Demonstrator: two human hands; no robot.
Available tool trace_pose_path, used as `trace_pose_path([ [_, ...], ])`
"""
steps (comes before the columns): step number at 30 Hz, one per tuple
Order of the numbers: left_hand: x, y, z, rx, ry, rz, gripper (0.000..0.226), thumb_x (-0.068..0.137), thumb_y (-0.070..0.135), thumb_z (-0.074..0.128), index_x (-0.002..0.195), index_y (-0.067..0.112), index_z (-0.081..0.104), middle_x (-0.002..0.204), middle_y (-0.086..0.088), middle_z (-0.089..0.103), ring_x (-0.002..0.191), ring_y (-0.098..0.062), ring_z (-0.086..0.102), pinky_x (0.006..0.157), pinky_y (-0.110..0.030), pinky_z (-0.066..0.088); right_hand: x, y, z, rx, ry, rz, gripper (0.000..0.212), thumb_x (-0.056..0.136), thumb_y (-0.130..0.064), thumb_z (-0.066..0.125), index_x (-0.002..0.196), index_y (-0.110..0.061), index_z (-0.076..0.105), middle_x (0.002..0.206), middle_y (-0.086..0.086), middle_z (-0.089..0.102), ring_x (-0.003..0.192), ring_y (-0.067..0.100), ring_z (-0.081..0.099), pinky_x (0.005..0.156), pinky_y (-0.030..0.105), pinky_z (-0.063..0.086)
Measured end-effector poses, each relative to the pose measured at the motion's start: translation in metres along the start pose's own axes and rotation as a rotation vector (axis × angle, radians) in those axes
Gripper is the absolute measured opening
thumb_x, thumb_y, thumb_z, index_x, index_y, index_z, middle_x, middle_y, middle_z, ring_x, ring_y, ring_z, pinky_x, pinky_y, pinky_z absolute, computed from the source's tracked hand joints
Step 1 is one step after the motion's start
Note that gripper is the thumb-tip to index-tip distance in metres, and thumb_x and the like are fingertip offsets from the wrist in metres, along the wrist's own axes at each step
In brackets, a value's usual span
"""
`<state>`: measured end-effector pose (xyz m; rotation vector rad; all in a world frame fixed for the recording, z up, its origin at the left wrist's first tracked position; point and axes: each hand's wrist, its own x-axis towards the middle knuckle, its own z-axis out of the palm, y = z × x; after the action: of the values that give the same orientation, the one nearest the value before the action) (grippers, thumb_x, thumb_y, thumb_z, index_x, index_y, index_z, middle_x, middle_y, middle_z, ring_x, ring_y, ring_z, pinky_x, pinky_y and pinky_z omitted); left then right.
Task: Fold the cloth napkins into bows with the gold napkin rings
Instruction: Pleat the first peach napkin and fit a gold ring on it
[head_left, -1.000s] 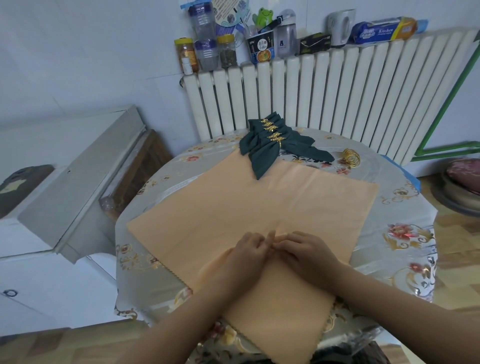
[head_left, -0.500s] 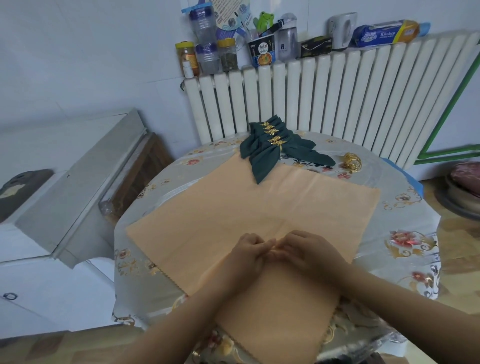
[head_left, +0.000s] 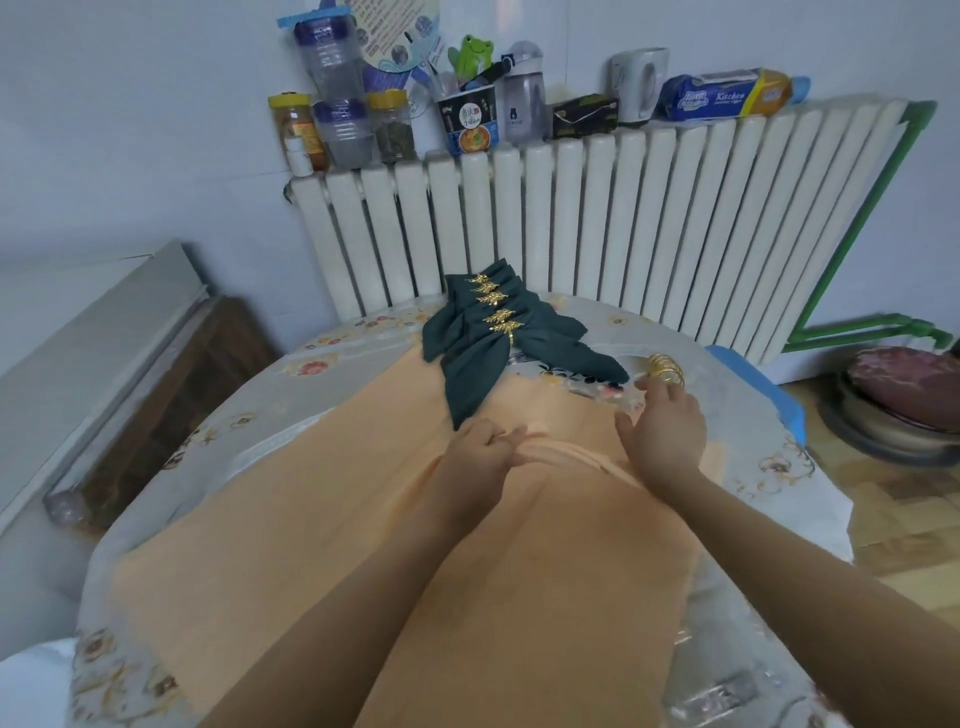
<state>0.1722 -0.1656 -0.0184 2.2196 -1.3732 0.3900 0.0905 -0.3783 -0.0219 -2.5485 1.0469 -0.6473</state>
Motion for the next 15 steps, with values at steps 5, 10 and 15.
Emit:
trace_pose_path([
  [5, 0.036, -0.020, 0.035, -0.023, 0.050, -0.040, 0.035, 0.083, 0.012, 0.060, 0.117, 0.001, 0.064, 0.075, -0.006, 0.058, 0.071, -0.024, 0.050, 0.054, -0.038, 0.051, 0.056, 0.023, 0.011, -0.048, 0.011, 0.223, 0.060, 0.086, -0.036, 0.061, 0.131, -0.003, 0.040, 0.131, 0.021, 0.043, 0.119, 0.037, 0.039, 0.099, 0.043, 0.031],
  [10, 0.052, -0.036, 0.061, -0.090, 0.072, -0.026, 0.037, 0.090, 0.016, 0.054, 0.126, 0.012, 0.060, 0.079, 0.002, 0.055, 0.082, -0.004, 0.036, 0.069, -0.017, 0.037, 0.083, 0.038, 0.032, -0.146, -0.043, 0.306, 0.064, 0.089, -0.048, 0.054, 0.130, -0.001, 0.038, 0.132, 0.020, 0.042, 0.120, 0.036, 0.039, 0.097, 0.042, 0.033],
  [15, 0.056, -0.040, 0.070, -0.164, 0.042, -0.094, 0.041, 0.097, 0.036, 0.038, 0.123, 0.016, 0.061, 0.085, 0.010, 0.050, 0.086, 0.001, 0.035, 0.076, -0.015, 0.034, 0.093, 0.044, 0.042, -0.109, -0.037, 0.326, 0.055, 0.091, -0.042, 0.052, 0.130, -0.004, 0.043, 0.132, 0.019, 0.044, 0.120, 0.035, 0.038, 0.096, 0.044, 0.033],
])
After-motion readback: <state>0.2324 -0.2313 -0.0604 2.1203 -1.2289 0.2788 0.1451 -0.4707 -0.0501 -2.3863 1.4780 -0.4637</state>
